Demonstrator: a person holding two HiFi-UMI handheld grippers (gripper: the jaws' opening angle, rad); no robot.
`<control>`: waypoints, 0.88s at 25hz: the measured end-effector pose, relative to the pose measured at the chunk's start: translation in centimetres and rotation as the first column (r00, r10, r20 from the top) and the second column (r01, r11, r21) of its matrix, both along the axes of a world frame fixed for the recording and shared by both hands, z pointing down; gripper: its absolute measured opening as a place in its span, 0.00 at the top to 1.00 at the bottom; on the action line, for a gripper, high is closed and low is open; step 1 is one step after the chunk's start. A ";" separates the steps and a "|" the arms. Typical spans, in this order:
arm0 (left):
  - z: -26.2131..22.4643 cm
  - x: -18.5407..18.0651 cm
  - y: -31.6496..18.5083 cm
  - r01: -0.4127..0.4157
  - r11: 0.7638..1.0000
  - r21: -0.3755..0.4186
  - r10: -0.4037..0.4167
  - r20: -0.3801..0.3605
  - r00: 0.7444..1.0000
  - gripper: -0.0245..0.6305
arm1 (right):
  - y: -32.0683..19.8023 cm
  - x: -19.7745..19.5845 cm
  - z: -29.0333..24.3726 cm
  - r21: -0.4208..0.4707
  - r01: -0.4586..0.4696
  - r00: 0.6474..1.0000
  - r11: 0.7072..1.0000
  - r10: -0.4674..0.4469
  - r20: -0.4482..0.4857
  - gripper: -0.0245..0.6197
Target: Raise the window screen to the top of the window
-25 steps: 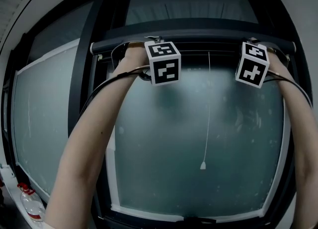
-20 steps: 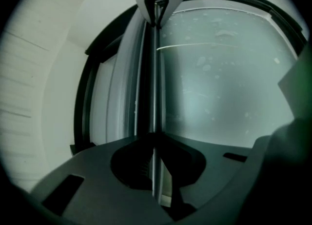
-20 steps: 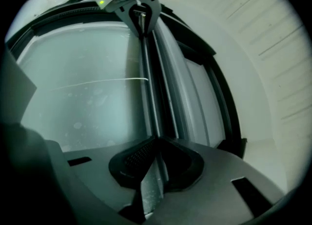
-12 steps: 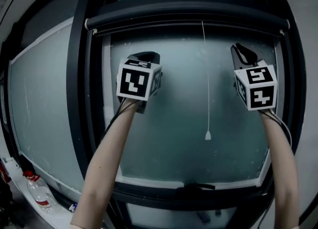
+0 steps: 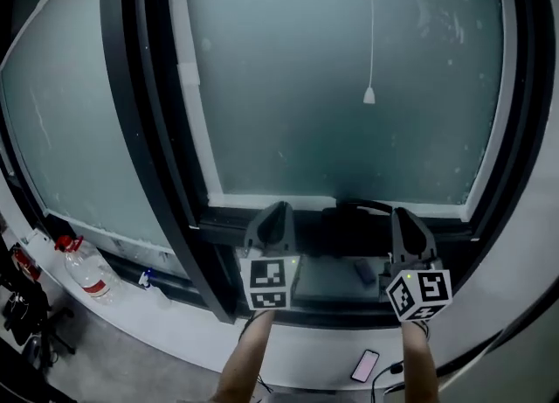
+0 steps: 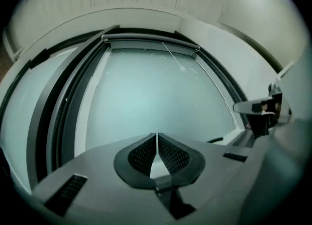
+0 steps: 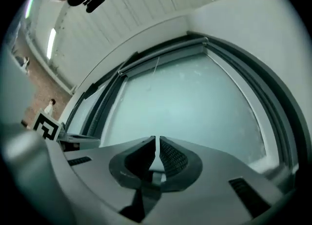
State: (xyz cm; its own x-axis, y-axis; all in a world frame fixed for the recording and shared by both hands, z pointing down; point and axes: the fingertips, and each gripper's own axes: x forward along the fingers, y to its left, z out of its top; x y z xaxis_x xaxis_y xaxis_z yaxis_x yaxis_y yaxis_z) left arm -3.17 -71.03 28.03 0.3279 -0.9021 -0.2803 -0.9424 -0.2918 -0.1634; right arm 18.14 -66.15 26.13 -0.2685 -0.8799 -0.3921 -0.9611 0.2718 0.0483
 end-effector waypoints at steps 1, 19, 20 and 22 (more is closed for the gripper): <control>1.9 0.3 1.0 -0.026 0.999 -0.034 0.025 -0.010 1.000 0.94 | 0.7 0.0 2.5 -0.052 0.018 0.999 0.998 -0.016 0.042 0.91; 10.8 2.6 12.5 -0.037 0.991 -0.127 0.039 0.014 0.999 0.94 | 9.4 -3.8 15.7 -0.336 0.081 0.968 0.938 -0.155 -0.197 0.91; 11.1 2.3 13.5 -0.054 0.990 -0.133 0.056 0.013 0.998 0.94 | 10.2 -4.3 16.2 -0.347 0.077 0.972 0.935 -0.148 -0.181 0.91; 12.0 1.3 15.7 -0.076 0.987 -0.143 0.081 0.033 0.996 0.94 | 12.1 -5.3 17.0 -0.359 0.063 0.980 0.931 -0.127 -0.156 0.92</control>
State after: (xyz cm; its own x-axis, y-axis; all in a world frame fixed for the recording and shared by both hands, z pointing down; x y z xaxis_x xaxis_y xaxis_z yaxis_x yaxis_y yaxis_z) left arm -1.82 -55.30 40.01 0.4074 -0.9029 -0.1375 -0.9095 -0.3874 -0.1507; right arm 12.83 -54.02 43.08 -0.3938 -0.9192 -0.0026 -0.9150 0.3917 0.0970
